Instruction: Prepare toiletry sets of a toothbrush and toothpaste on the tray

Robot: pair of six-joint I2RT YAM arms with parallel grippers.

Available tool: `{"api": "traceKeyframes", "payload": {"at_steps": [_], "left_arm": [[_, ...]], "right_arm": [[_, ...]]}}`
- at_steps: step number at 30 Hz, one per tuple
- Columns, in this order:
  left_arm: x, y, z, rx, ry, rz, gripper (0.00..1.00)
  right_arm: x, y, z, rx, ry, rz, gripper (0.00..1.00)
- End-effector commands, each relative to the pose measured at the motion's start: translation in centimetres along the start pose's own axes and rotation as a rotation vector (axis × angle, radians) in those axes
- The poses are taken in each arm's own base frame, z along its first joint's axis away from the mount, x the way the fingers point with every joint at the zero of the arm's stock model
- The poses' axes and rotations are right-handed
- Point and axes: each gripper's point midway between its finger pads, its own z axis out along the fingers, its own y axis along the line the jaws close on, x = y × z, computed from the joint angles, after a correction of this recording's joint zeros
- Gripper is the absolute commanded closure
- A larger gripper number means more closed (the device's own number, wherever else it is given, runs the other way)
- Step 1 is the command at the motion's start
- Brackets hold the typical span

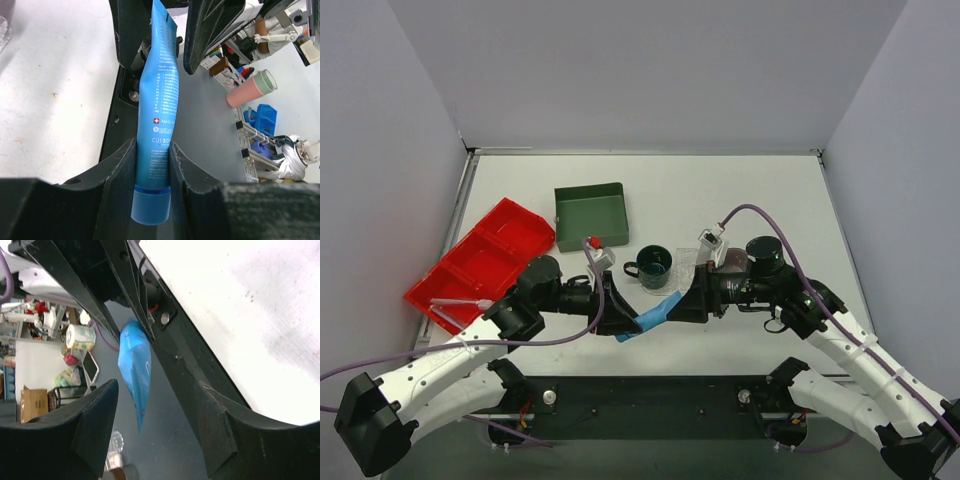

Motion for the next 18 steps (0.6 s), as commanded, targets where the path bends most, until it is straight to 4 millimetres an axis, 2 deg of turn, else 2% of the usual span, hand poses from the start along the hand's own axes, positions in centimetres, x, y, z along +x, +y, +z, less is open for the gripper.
{"api": "traceKeyframes", "payload": {"at_steps": [1, 5, 9, 15, 17, 18], "left_arm": [[-2.0, -0.4, -0.2, -0.007, -0.077, 0.083, 1.0], [-2.0, -0.2, -0.3, -0.013, -0.079, 0.082, 1.0], [-2.0, 0.0, -0.4, -0.024, -0.087, 0.083, 1.0], [-2.2, 0.2, -0.5, -0.031, -0.091, 0.081, 1.0], [-2.1, 0.2, -0.4, -0.028, -0.089, 0.081, 1.0], [-2.1, 0.2, -0.4, -0.03, -0.09, 0.081, 1.0]], "right_arm": [[-2.6, 1.2, 0.1, -0.036, -0.097, -0.051, 0.44], [-2.4, 1.2, 0.4, -0.042, -0.09, -0.044, 0.45], [-2.4, 1.4, 0.7, -0.057, -0.091, -0.04, 0.52], [-1.3, 1.8, 1.7, -0.073, -0.031, -0.054, 0.54], [-1.1, 2.0, 2.0, -0.072, -0.02, -0.066, 0.58], [-1.2, 1.9, 2.1, -0.066, -0.023, -0.065, 0.64]]}}
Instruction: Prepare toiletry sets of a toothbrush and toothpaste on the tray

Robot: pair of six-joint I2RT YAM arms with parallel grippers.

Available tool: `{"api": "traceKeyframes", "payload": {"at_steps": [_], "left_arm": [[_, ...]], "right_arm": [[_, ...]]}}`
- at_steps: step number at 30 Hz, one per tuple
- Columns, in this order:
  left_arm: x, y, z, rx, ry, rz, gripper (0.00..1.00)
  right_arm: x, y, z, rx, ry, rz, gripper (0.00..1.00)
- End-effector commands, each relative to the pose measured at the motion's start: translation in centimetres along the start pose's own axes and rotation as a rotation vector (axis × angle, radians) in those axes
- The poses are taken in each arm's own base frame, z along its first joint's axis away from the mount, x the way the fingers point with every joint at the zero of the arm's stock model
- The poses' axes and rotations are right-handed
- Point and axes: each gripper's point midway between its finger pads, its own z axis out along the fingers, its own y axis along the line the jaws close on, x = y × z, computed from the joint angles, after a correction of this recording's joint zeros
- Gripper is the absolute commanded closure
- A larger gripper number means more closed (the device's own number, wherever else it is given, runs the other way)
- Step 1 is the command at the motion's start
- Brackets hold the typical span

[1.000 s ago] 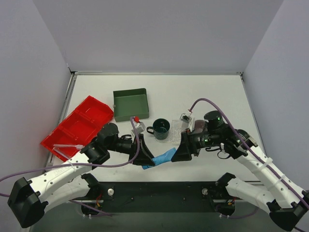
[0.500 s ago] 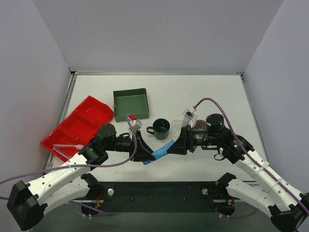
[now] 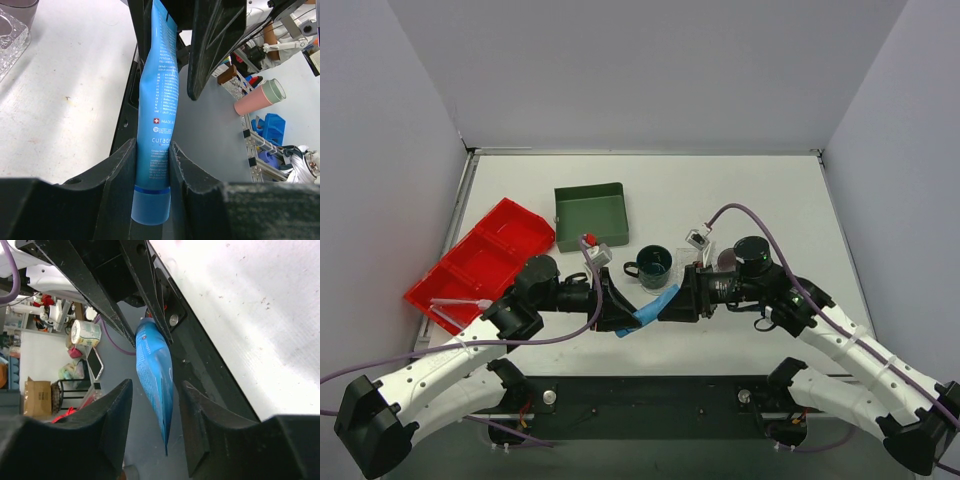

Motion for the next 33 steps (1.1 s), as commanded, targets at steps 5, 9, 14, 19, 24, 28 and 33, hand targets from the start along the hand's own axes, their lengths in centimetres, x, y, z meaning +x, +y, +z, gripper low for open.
{"api": "traceKeyframes", "payload": {"at_steps": [5, 9, 14, 19, 24, 28, 33], "left_arm": [[-1.4, -0.8, -0.2, 0.023, -0.049, 0.07, 1.0], [-1.3, -0.8, -0.3, 0.024, -0.05, 0.071, 1.0], [-1.1, -1.1, -0.4, 0.035, -0.047, 0.075, 1.0], [-1.0, -1.3, -0.4, 0.046, -0.042, 0.073, 1.0], [-1.0, -1.5, -0.4, 0.055, -0.041, 0.072, 1.0], [-1.0, -1.5, -0.4, 0.055, -0.041, 0.072, 1.0], [-1.0, -1.4, -0.4, 0.054, -0.042, 0.072, 1.0]], "right_arm": [[-1.1, 0.6, 0.4, -0.004, -0.037, -0.064, 0.8], [-1.3, 0.3, 0.2, 0.016, -0.06, -0.07, 0.87], [-1.7, 0.0, -0.2, 0.039, -0.098, -0.076, 0.81], [-2.5, 0.3, -0.6, 0.04, -0.141, -0.083, 0.54], [-3.0, 0.2, -0.1, 0.028, -0.158, -0.075, 0.53], [-3.2, 0.3, 0.5, 0.0, -0.162, -0.075, 0.57], [-3.2, 0.5, 0.6, -0.011, -0.164, -0.076, 0.69]]}}
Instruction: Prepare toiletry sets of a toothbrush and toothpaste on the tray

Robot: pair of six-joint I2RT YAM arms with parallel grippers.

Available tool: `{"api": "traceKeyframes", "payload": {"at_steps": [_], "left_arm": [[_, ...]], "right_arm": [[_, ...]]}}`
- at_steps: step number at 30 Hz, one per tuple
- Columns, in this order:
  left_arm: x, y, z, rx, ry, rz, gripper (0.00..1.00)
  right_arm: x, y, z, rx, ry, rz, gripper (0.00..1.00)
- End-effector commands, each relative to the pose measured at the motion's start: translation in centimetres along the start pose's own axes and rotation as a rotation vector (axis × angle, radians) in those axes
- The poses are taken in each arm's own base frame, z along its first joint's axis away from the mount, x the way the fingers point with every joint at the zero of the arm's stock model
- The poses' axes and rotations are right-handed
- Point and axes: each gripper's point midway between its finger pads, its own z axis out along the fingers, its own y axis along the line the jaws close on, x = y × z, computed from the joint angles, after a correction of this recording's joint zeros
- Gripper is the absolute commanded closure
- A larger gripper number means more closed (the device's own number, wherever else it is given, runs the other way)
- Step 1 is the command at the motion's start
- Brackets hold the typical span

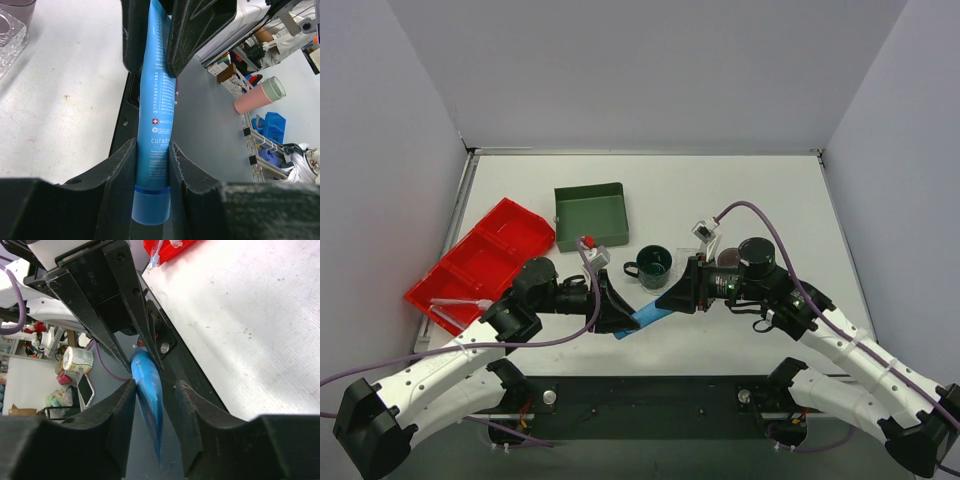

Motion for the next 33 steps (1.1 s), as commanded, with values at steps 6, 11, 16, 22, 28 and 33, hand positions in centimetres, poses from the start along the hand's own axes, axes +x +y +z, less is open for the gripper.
{"api": "traceKeyframes", "payload": {"at_steps": [6, 11, 16, 22, 28, 33], "left_arm": [[-1.4, -1.1, -0.2, 0.038, -0.047, 0.064, 1.0], [-1.6, -1.0, -0.2, 0.024, -0.059, 0.067, 1.0], [-1.9, -0.7, -0.5, 0.0, -0.075, 0.073, 1.0], [-2.1, -0.6, -0.6, -0.008, -0.083, 0.075, 1.0], [-2.0, -0.6, -0.6, -0.007, -0.08, 0.073, 1.0], [-1.9, -0.6, -0.6, 0.0, -0.073, 0.071, 1.0]], "right_arm": [[-1.0, 0.9, 0.0, -0.038, -0.042, -0.042, 0.86], [-1.1, 0.8, -0.3, -0.022, -0.055, -0.05, 0.9], [-1.5, 0.9, -1.3, 0.006, -0.065, -0.055, 0.62], [-1.8, 0.9, -2.5, 0.033, -0.072, -0.068, 0.55], [-1.8, 0.7, -2.6, 0.04, -0.077, -0.06, 0.72], [-2.1, 0.9, -2.6, 0.032, -0.087, -0.072, 0.98]]}}
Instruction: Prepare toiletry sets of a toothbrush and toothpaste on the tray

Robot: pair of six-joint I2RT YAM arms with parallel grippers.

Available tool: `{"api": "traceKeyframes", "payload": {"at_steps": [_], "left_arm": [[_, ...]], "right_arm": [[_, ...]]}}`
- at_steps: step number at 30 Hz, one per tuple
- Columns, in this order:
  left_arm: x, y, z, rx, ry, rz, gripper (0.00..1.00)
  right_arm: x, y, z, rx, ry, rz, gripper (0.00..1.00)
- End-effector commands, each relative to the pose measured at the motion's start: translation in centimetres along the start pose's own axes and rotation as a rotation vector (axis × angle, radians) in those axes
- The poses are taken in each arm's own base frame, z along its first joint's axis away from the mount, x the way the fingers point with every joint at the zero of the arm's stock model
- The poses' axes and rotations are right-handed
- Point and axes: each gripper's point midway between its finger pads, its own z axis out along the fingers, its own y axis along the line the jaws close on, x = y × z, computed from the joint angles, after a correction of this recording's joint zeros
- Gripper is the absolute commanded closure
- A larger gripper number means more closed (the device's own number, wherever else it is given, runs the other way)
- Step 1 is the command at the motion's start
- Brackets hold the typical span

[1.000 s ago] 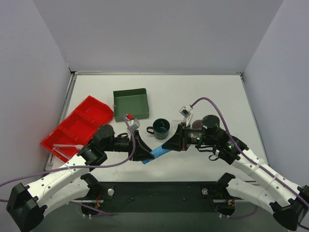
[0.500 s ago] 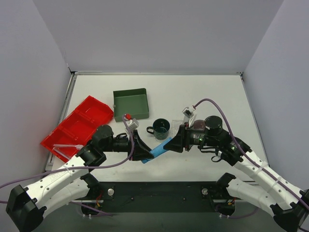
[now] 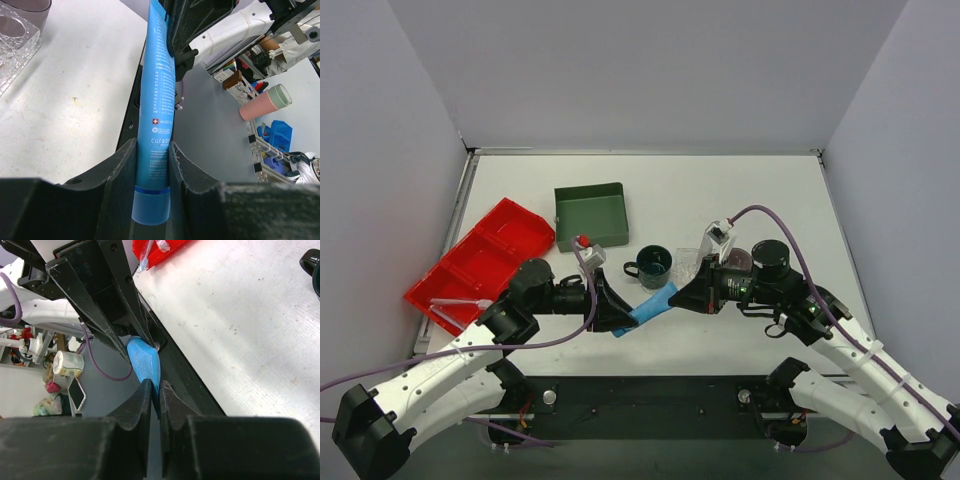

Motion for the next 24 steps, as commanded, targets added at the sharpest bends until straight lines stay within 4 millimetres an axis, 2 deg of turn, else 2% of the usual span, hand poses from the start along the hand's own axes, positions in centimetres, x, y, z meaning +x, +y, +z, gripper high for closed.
{"api": "traceKeyframes", "payload": {"at_steps": [1, 2, 5, 6, 7, 8, 9, 11, 12, 14, 15, 17, 18, 19, 21, 24], "left_arm": [[-1.4, -1.0, -0.1, 0.038, -0.038, 0.063, 1.0], [-1.5, -1.1, -0.1, 0.039, -0.039, 0.065, 1.0], [-1.7, -1.1, -0.1, 0.034, -0.037, 0.081, 0.73], [-1.6, -0.8, -0.1, 0.017, -0.026, 0.073, 0.5], [-1.7, -0.6, -0.2, 0.005, -0.024, 0.081, 0.43], [-2.8, -0.6, -0.3, -0.017, -0.042, 0.124, 0.38], [-2.8, 0.0, -0.6, -0.053, -0.03, 0.116, 0.23], [-4.8, 0.1, -1.2, -0.098, -0.056, 0.19, 0.13], [-4.7, 0.7, -1.6, -0.137, -0.037, 0.182, 0.11], [-6.3, 2.0, -2.6, -0.218, -0.055, 0.237, 0.1], [-7.7, 2.6, -3.3, -0.287, -0.08, 0.251, 0.09], [-9.6, 5.0, -5.0, -0.442, -0.123, 0.27, 0.09], [-11.3, 6.7, -6.5, -0.582, -0.181, 0.281, 0.09], [-11.9, 8.1, -7.4, -0.664, -0.198, 0.275, 0.09], [-13.1, 11.4, -10.5, -0.889, -0.255, 0.252, 0.09], [-13.1, 14.1, -13.5, -1.035, -0.291, 0.198, 0.09]], "right_arm": [[-1.7, 1.2, -0.5, -0.025, -0.054, -0.05, 1.0], [-1.8, 1.2, -0.6, -0.025, -0.056, -0.052, 1.0], [-2.2, 1.6, -1.0, -0.028, -0.077, -0.071, 1.0], [-2.6, 1.9, -1.2, -0.029, -0.09, -0.081, 1.0], [-2.7, 1.8, -1.4, -0.016, -0.091, -0.087, 1.0], [-3.0, 1.8, -1.7, -0.007, -0.099, -0.095, 1.0], [-3.4, 1.5, -1.9, 0.022, -0.114, -0.108, 1.0], [-4.0, 1.2, -2.6, 0.081, -0.114, -0.147, 1.0], [-4.4, 0.6, -2.8, 0.129, -0.125, -0.156, 1.0], [-4.8, 0.3, -3.5, 0.185, -0.116, -0.178, 1.0], [-5.1, 0.2, -3.6, 0.204, -0.117, -0.184, 1.0], [-5.9, -0.4, -4.1, 0.273, -0.116, -0.189, 1.0], [-6.1, -0.9, -4.2, 0.304, -0.113, -0.204, 1.0], [-6.3, -1.7, -4.5, 0.358, -0.109, -0.203, 1.0], [-7.2, -2.3, -4.7, 0.417, -0.114, -0.223, 1.0], [-8.0, -3.9, -5.2, 0.54, -0.11, -0.246, 1.0]]}}
